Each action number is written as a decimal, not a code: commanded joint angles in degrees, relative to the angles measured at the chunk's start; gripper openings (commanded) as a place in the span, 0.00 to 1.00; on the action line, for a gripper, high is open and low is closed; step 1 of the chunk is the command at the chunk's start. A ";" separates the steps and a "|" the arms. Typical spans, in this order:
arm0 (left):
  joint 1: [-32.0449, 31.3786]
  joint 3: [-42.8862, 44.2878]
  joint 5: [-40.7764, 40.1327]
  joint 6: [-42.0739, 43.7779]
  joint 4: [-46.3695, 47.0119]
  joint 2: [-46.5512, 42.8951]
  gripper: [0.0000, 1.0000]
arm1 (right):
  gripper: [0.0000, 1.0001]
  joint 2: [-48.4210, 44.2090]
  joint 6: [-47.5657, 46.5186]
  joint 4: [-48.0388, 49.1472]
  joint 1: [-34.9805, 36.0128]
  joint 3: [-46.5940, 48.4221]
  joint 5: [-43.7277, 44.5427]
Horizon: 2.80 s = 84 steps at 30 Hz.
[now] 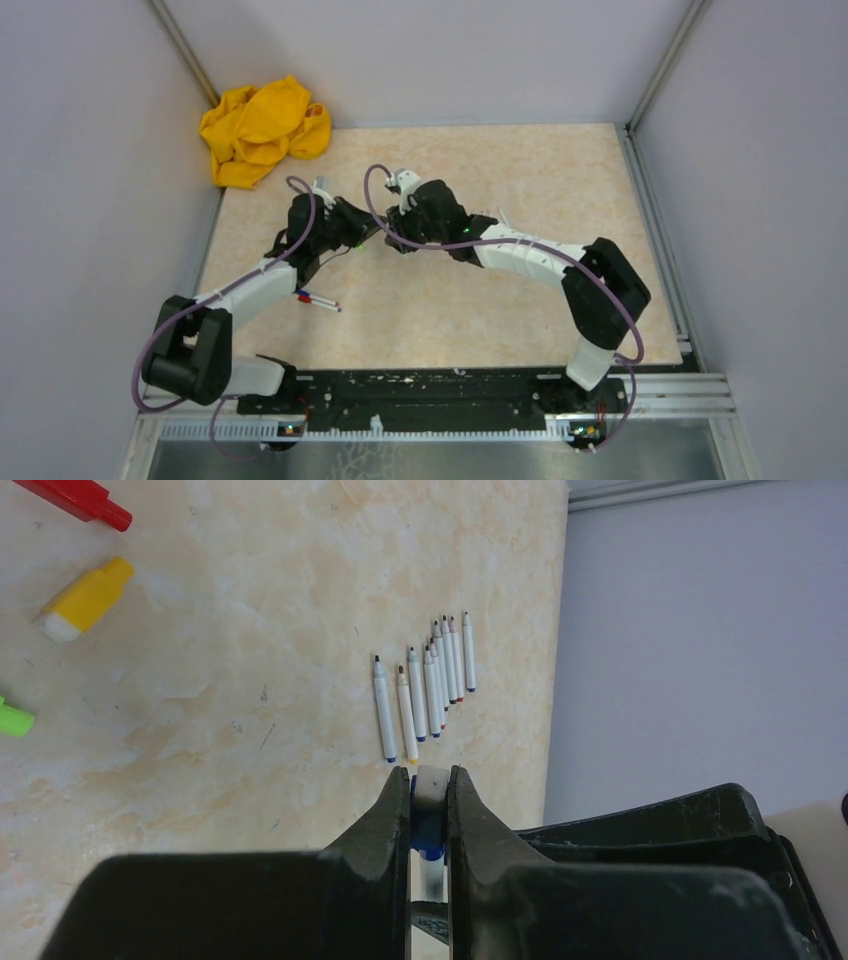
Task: Open the pen caps
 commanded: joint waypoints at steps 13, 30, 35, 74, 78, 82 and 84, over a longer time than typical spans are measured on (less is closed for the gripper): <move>0.60 1.74 -11.42 3.44 -0.63 -0.44 0.00 | 0.00 4.56 -0.15 0.75 -1.80 3.01 1.01; 13.55 14.80 -10.96 9.86 -7.30 16.39 0.00 | 0.00 -0.18 0.60 2.39 -2.79 -6.66 6.52; 12.11 12.69 -17.07 10.94 -10.75 16.17 0.09 | 0.00 4.19 -0.39 -2.80 -2.80 -2.04 15.85; 7.42 9.66 -26.28 9.85 -12.37 10.47 0.66 | 0.27 13.32 -3.93 -0.99 -2.86 -2.12 39.05; 7.24 9.46 -26.34 9.66 -12.46 9.55 0.66 | 0.27 11.95 -4.65 0.55 -2.86 -2.47 39.23; 7.22 10.02 -26.52 9.76 -13.48 7.49 0.66 | 0.28 8.62 -7.02 3.51 -2.73 -3.58 35.95; 7.22 10.20 -26.93 9.84 -14.06 5.50 0.68 | 0.28 6.74 -8.53 4.77 -2.27 -3.92 34.18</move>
